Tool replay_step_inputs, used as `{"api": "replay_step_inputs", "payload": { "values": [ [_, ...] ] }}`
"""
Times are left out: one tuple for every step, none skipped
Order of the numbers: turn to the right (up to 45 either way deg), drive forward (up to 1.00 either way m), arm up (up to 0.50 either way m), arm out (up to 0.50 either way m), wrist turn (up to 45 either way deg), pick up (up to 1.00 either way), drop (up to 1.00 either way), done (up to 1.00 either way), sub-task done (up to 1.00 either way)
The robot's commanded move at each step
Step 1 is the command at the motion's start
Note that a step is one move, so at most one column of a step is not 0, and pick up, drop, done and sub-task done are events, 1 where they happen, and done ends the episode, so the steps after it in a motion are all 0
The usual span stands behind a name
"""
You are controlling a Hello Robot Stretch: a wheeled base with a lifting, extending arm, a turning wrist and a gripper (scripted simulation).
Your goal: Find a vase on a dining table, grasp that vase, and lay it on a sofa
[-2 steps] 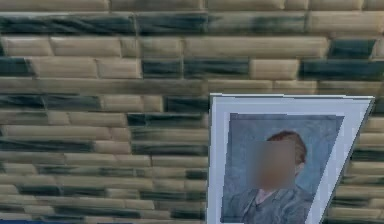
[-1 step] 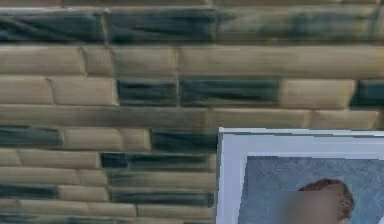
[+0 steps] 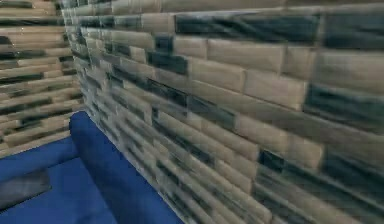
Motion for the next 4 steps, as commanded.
{"api": "replay_step_inputs", "payload": {
  "values": [
    [-45.0,0.0,0.0,0.0,0.0,0.0,0.0,0.0,0.0],
    [-45.0,0.0,0.0,0.0,0.0,0.0,0.0,0.0,0.0],
    [-36.0,0.0,0.0,0.0,0.0,0.0,0.0,0.0,0.0],
    [0.0,0.0,0.0,0.48,0.0,0.0,0.0,0.0,0.0]
  ]
}}
